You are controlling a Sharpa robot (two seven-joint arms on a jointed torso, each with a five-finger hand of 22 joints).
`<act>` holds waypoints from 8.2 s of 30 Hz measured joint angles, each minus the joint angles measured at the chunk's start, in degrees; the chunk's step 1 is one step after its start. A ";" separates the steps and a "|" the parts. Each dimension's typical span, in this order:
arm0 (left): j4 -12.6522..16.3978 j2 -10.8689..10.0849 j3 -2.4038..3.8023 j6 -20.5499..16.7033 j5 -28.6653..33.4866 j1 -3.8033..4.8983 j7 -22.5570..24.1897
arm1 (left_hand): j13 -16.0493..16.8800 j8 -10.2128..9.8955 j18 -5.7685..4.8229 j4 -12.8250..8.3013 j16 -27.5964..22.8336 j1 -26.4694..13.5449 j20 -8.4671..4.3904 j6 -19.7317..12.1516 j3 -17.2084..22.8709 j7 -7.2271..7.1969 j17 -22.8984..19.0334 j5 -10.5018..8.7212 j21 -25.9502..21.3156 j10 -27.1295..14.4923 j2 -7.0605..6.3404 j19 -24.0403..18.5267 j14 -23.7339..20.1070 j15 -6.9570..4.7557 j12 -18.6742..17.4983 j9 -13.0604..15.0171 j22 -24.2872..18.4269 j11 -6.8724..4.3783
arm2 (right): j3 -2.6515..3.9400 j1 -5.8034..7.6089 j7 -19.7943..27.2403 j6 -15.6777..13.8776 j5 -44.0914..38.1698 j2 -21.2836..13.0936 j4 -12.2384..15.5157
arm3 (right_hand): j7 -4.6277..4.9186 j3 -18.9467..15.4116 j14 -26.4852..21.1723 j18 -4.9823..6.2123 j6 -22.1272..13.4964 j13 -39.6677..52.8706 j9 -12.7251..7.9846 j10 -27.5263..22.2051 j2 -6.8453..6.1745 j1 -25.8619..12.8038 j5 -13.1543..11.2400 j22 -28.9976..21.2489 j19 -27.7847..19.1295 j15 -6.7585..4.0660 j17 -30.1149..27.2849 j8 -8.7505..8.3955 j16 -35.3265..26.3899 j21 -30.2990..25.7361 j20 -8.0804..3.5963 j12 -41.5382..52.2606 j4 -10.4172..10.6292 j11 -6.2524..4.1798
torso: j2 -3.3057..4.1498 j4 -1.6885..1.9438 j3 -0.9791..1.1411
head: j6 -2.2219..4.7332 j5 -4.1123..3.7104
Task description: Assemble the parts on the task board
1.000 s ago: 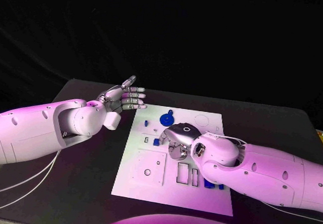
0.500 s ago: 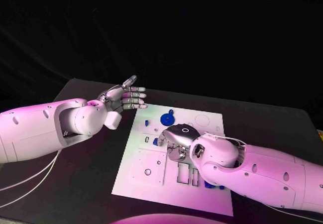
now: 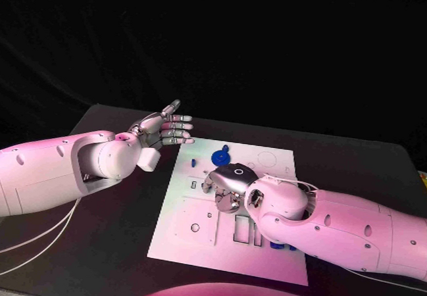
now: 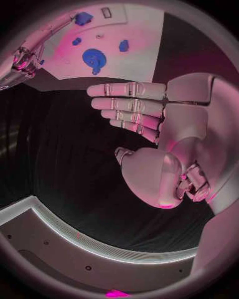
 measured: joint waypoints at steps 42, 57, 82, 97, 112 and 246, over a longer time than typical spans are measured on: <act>-0.10 0.07 0.00 1.24 -0.39 0.00 -0.15 | -0.25 0.40 -0.01 -0.24 0.51 0.30 0.21 0.00 -0.55 0.00 0.00 0.00 -0.28 -0.21 0.30 0.21 -0.41 0.00 0.18 -0.37 -0.19 0.21 | 0.45 0.43 5.04 -9.50 1.71 1.21 -4.01 | 0.79 -26.42 -0.01 -0.01 -1.69 0.00 -1.35 -0.44 -2.75 -2.68 -29.65 -0.03 -0.01 0.83 -0.02 1.75 0.00 -0.52 1.27 0.23 8.22 0.65 | 0.03 0.03 -0.06 | 0.19 0.16; -0.15 0.38 0.00 1.84 -0.74 0.00 -0.13 | -0.32 0.40 -0.01 -0.07 0.51 0.30 0.21 0.00 -0.72 0.00 0.00 0.00 -0.28 -0.21 0.30 0.21 -0.41 0.00 0.18 -0.44 -0.24 0.21 | 0.44 0.40 4.53 -5.63 0.60 3.64 -7.18 | 0.86 -27.91 -0.01 -0.01 -2.30 0.04 -1.74 -0.62 -2.22 -0.49 -29.65 -0.04 -0.01 0.83 -0.02 1.55 0.00 -0.78 1.26 0.22 8.46 0.83 | 0.04 0.07 -0.03 | -0.04 0.14; -0.18 0.48 0.00 1.96 -0.83 0.00 -0.12 | -0.36 0.39 -0.01 -0.07 0.74 0.30 0.21 0.00 -0.71 0.00 0.00 0.00 -0.49 -0.21 0.30 0.21 -0.61 0.20 0.18 -0.49 -0.23 0.21 | 0.46 -0.02 4.50 -1.93 -1.19 4.89 -9.13 | 0.67 -28.30 -0.01 -0.01 -1.68 0.02 -1.86 -0.61 -1.45 0.71 -28.83 0.00 -0.01 0.83 -0.03 2.02 0.00 -0.78 1.26 0.22 8.85 0.82 | 0.01 -0.03 0.02 | -0.29 0.37; -0.18 0.45 0.00 1.97 -0.86 0.00 -0.15 | -0.35 0.40 0.00 -0.07 0.74 0.30 0.20 0.00 -0.71 0.00 0.00 0.00 -0.49 -0.21 0.30 0.21 -0.61 0.20 0.18 -0.49 -0.23 0.21 | 0.50 -0.03 4.24 -1.57 -1.05 5.27 -9.47 | 0.51 -28.46 -0.01 -0.01 -1.51 0.01 -1.98 -0.61 -1.45 0.70 -28.59 -0.01 -0.01 0.83 -0.03 2.23 0.00 -0.78 1.26 0.22 9.34 0.82 | 0.03 -0.04 -0.02 | -0.40 0.15; -0.26 0.47 0.00 1.95 -0.88 0.00 -0.19 | -0.44 0.67 -0.01 -0.08 0.73 0.30 0.20 -0.21 -1.04 -0.21 0.00 0.00 -0.49 -0.21 0.30 0.21 -0.60 0.20 0.18 -0.60 -0.33 0.21 | 0.62 0.14 4.39 -0.15 -1.00 5.58 -9.87 | 0.26 -28.20 -0.01 -0.01 -0.66 0.01 -2.07 -0.29 -0.58 0.95 -28.17 -0.02 -0.01 0.83 0.01 2.90 0.00 -0.77 1.26 0.21 10.07 0.50 | -0.01 -0.07 -0.03 | -0.66 0.20; 1.62 5.50 -0.92 19.81 -2.93 -3.47 -8.76 | 47.03 -4.15 -7.14 0.00 59.47 -8.92 -6.24 20.48 -12.00 -3.89 39.54 0.00 64.58 28.28 11.00 21.60 23.77 -6.98 41.23 -3.63 65.16 -7.77 | 1.75 0.25 27.15 -35.59 23.57 -11.30 5.83 | -1.37 -26.64 -0.01 -0.90 2.26 0.01 -1.15 2.97 0.75 0.35 -23.12 0.01 0.00 -0.41 0.01 7.25 0.00 4.21 0.42 2.06 13.85 -1.33 | -1.31 -1.04 0.92 | 4.01 0.03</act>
